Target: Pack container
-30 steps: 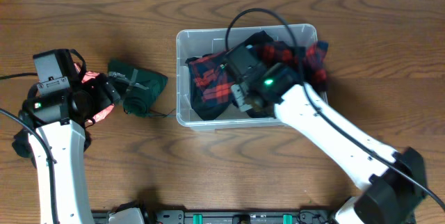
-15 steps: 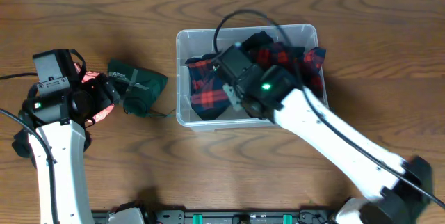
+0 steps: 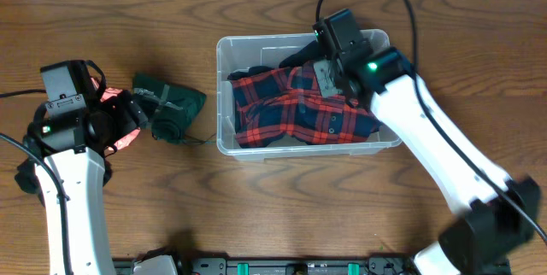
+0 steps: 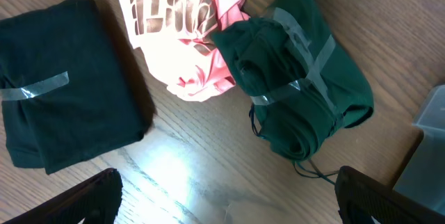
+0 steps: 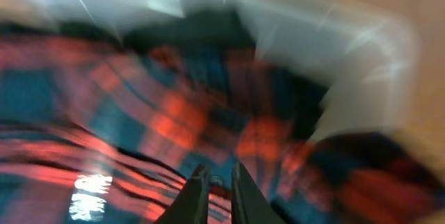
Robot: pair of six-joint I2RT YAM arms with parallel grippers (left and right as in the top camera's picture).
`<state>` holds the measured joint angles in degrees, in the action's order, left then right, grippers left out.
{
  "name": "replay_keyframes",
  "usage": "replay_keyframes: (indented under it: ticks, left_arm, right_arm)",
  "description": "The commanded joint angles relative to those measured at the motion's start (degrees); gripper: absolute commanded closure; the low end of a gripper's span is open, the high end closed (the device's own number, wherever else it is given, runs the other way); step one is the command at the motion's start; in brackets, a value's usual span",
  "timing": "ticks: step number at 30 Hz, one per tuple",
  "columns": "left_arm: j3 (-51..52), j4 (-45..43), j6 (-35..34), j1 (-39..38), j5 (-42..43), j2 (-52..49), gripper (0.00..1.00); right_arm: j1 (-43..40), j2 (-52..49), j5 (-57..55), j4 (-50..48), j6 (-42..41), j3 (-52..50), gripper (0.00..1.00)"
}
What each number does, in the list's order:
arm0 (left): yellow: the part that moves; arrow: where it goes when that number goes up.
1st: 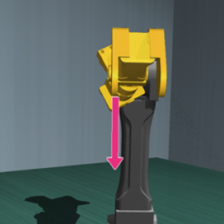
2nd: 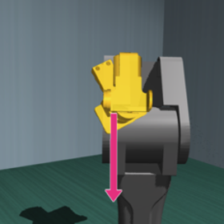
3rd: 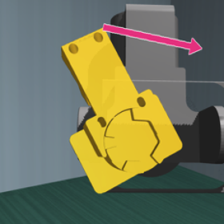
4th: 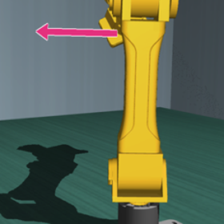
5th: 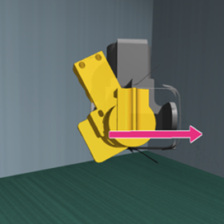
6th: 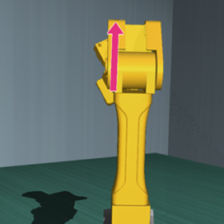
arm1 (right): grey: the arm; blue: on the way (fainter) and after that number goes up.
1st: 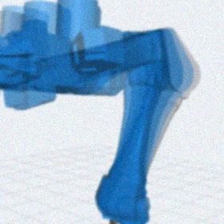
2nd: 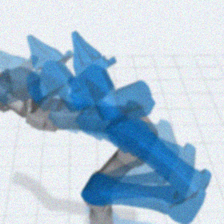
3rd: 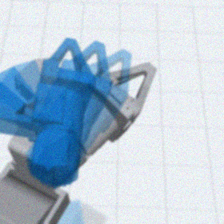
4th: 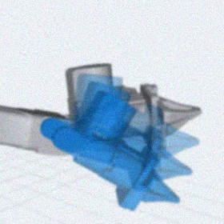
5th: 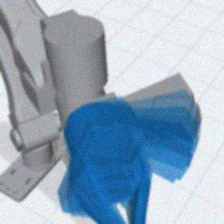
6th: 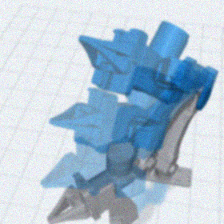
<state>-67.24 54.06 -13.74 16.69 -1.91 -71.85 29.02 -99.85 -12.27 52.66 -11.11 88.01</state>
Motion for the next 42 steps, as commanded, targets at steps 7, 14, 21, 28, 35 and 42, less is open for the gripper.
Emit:
replay_keyframes:
  ticks: [7, 14, 21, 28, 35, 42]
  left_arm:
    - [-1.2, 0.3, -0.5, 0.2, -0.3, -0.2, 0.02]
    - [-1.2, 0.3, -0.5, 0.2, -0.3, -0.2, 0.02]
    - [-1.2, 0.3, -0.5, 0.2, -0.3, -0.2, 0.02]
    - [-1.2, 0.3, -0.5, 0.2, -0.3, -0.2, 0.02]
    - [-1.2, 0.3, -0.5, 0.2, -0.3, -0.2, 0.02]
    - [-1.2, 0.3, -0.5, 0.2, -0.3, -0.2, 0.02]
  right_arm:
    - [-0.3, -17.6, 12.5, 4.6, -4.1, -3.9, 0.97]
    - [-1.0, -10.3, 4.6, 6.5, -4.1, 0.1, 0.98]
    - [-2.0, 4.9, -7.3, 4.1, -2.2, 1.3, 0.97]
    - [-6.0, 4.6, -7.2, 7.1, -3.7, 0.0, 0.97]
    - [-9.8, -2.2, -3.8, 6.4, -5.6, -4.5, 0.99]
    - [-9.9, -12.0, -3.3, 4.3, -5.6, -7.2, 0.99]
